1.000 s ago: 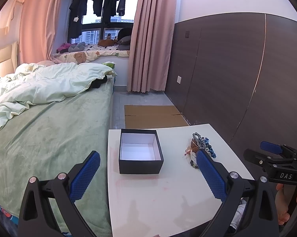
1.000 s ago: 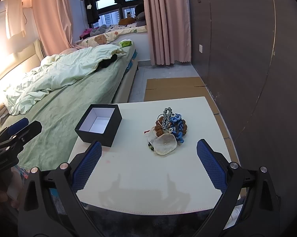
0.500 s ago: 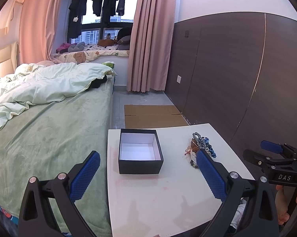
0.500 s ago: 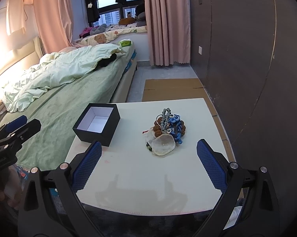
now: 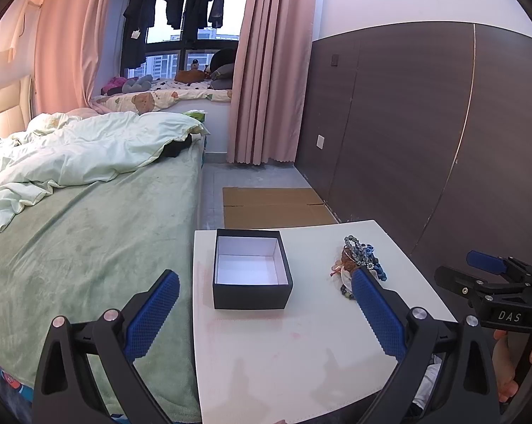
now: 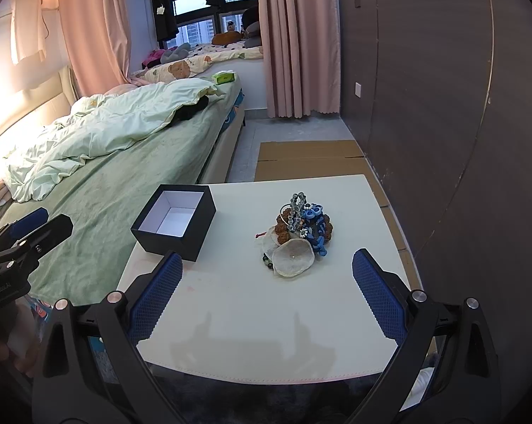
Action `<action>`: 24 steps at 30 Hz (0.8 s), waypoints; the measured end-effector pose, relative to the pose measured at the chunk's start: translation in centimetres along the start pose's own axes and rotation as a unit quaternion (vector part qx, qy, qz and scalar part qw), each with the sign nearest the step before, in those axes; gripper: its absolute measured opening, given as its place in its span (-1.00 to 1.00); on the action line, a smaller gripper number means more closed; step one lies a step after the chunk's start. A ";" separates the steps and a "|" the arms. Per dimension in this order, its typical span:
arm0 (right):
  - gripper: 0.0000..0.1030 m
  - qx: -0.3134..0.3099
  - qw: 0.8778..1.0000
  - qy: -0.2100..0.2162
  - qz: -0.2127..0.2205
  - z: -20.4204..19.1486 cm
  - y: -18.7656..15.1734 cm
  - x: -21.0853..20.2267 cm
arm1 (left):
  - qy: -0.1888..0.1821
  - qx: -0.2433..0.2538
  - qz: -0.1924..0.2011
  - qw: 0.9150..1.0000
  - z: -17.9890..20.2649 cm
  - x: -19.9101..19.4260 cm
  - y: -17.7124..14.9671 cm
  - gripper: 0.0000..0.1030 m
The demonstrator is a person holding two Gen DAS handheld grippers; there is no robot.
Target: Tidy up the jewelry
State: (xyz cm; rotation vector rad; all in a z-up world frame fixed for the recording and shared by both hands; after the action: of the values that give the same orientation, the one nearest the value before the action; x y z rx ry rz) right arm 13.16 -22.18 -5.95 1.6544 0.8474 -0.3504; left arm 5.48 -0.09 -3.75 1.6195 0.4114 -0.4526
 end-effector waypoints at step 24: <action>0.87 0.002 1.000 -0.003 0.001 0.0 -0.4 0.0 | 0.001 -0.002 0.000 1.000 -0.1 -0.2 -0.2 0.84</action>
State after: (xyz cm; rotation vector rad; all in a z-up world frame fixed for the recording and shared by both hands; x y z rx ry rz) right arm 12.86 -22.12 -6.23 1.6562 0.8399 -0.3555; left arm 5.19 0.02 -3.77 1.6157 0.4128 -0.4494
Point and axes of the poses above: each gripper's, at about its wrist camera, not at the fingertips, and x roughly the way its jaws point, z to its right, y to its top, the point moved 7 cm from there along x, roughly the way its jaws point, and after that the axes turned 13 degrees about x, right-handed, at the moved point
